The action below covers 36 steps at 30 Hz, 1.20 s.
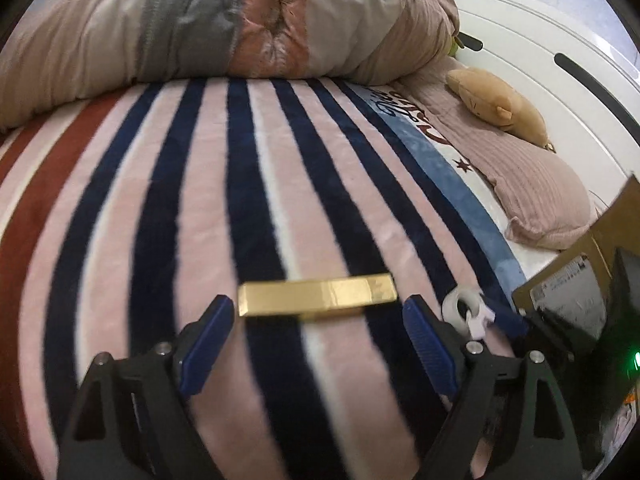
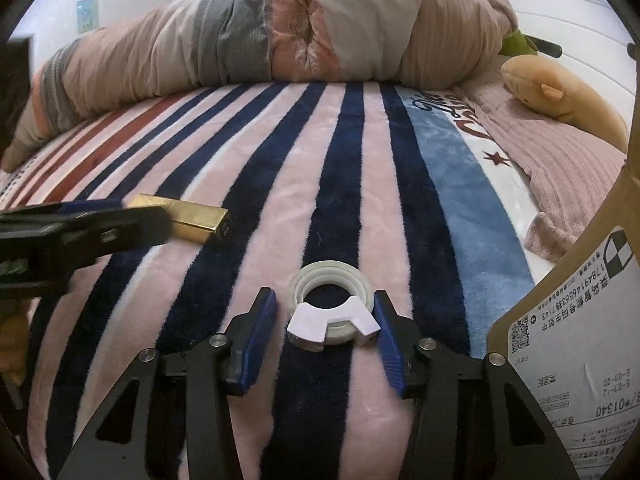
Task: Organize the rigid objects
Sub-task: 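Grasp the white tape roll with the right gripper while the left grasps the gold box, then carry the tape roll and gold box into the box and release both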
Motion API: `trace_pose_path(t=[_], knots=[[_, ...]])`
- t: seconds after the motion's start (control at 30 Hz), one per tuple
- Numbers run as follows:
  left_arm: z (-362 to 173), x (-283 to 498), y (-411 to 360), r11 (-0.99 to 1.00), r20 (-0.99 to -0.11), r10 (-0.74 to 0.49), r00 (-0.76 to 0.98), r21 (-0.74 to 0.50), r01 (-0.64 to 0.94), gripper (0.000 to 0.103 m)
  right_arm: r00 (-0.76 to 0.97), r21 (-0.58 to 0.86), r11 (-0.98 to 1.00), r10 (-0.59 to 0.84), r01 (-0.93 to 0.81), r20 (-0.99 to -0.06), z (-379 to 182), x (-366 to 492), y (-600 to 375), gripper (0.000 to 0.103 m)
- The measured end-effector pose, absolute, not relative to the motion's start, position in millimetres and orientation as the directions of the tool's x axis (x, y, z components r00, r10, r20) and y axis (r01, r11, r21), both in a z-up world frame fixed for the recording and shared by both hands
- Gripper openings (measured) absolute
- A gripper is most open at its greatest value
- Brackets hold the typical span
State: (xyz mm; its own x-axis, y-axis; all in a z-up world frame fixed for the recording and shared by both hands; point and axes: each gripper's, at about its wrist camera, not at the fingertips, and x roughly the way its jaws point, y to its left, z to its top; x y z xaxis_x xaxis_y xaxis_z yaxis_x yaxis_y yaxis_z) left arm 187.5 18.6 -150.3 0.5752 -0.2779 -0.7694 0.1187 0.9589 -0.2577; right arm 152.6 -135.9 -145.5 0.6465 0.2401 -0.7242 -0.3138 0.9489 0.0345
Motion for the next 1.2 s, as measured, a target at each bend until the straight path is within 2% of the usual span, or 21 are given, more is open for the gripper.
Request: trace_pose_path(t=[0.2, 0.33, 0.4, 0.5, 0.57, 0.67, 0.9, 1.2], knots=[[-160.3, 200.1, 4.8, 0.972, -0.788, -0.23, 0.571, -0.216, 0.093, 0.096, 0.644, 0.038, 0.949, 0.242, -0.314, -0.725, -145.8, 155.0, -135.6, 0.045], [-162.5, 199.5, 4.2, 0.976, -0.789, -0.211, 0.578, -0.2, 0.083, 0.095, 0.644, 0.037, 0.949, 0.241, -0.314, -0.726, -145.7, 155.1, -135.6, 0.045], [-162.8, 198.5, 1.8, 0.984, -0.796, -0.173, 0.58, -0.159, 0.075, 0.089, 0.644, 0.037, 0.949, 0.242, -0.314, -0.726, -145.6, 155.2, -135.8, 0.045], [-161.7, 196.4, -0.5, 0.987, -0.798, -0.162, 0.581, -0.139, 0.085, 0.089, 0.646, 0.039, 0.948, 0.244, -0.315, -0.723, -145.2, 154.9, -136.0, 0.044], [-160.0, 193.2, 0.0, 0.986, -0.796, -0.165, 0.582, -0.136, 0.093, 0.089, 0.652, 0.047, 0.945, 0.259, -0.324, -0.712, -142.5, 152.8, -136.7, 0.037], [-154.6, 183.4, 3.3, 0.987, -0.791, -0.16, 0.59, -0.123, 0.102, 0.089, 0.656, 0.061, 0.936, 0.289, -0.347, -0.697, -136.5, 148.5, -136.6, 0.037], [-122.6, 134.6, 20.3, 0.993, -0.756, -0.117, 0.644, -0.068, 0.101, 0.089, 0.664, 0.064, 0.908, 0.35, -0.415, -0.66, -115.6, 123.5, -129.1, 0.037], [-45.2, 50.2, 29.9, 0.99, -0.641, -0.129, 0.757, -0.034, 0.14, 0.089, 0.667, 0.042, 0.829, 0.477, -0.557, -0.572, -54.1, 53.8, -122.0, 0.037]])
